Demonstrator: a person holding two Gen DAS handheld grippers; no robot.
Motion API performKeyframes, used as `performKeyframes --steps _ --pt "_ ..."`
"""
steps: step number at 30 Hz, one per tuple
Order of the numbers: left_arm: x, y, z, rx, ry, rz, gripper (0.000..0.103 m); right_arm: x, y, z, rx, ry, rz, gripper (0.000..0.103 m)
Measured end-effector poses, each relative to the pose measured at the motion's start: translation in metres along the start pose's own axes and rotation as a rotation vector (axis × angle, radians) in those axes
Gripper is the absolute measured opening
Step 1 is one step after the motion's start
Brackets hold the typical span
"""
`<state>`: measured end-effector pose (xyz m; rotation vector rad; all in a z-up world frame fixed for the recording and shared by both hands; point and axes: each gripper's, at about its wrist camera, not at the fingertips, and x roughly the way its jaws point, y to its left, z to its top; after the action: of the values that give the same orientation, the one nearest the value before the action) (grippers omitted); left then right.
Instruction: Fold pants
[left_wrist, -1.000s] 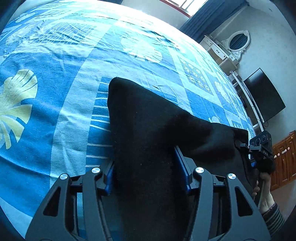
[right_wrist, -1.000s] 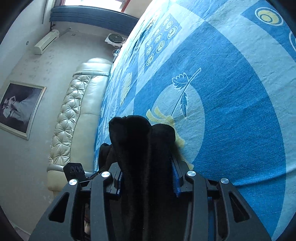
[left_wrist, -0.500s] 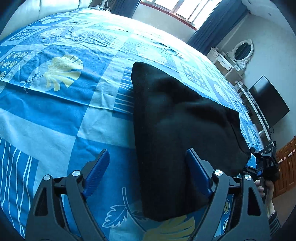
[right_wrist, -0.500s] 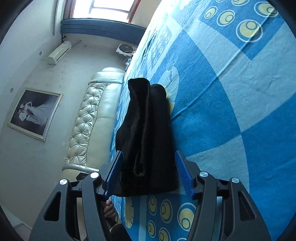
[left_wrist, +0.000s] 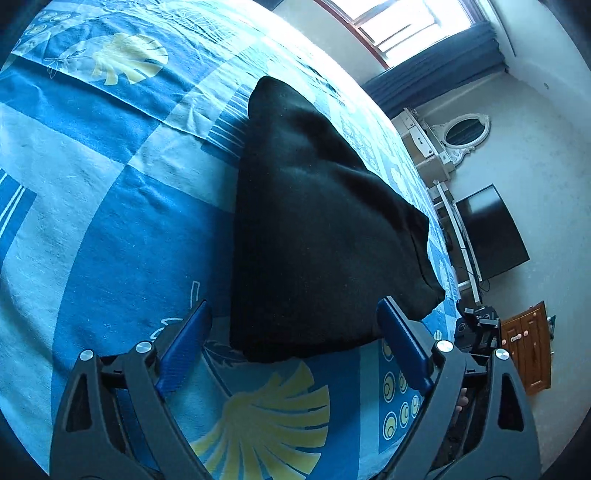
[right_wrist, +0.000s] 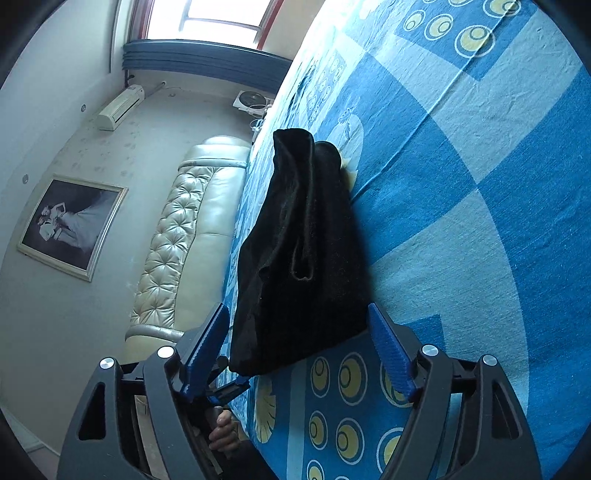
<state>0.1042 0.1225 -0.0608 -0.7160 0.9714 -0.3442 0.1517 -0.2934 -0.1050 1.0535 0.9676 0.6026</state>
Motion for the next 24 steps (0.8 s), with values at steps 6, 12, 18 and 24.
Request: performKeyframes --steps 6,12,18,24 --pt "0.007 0.007 0.004 -0.038 0.019 -0.042 0.091 -0.011 0.007 0.001 -0.042 -0.052 -0.129 0.079" --pt "0.014 0.008 0.002 -0.014 0.025 -0.052 0.092 0.005 0.006 0.005 -0.045 0.007 -0.141 0.079" --pt "0.016 0.005 0.001 -0.031 0.019 -0.054 0.089 0.028 0.008 0.01 -0.06 0.04 -0.18 0.062" --pt "0.024 0.0 0.0 -0.04 0.035 -0.01 0.048 0.021 -0.004 0.011 -0.02 0.051 -0.149 0.041"
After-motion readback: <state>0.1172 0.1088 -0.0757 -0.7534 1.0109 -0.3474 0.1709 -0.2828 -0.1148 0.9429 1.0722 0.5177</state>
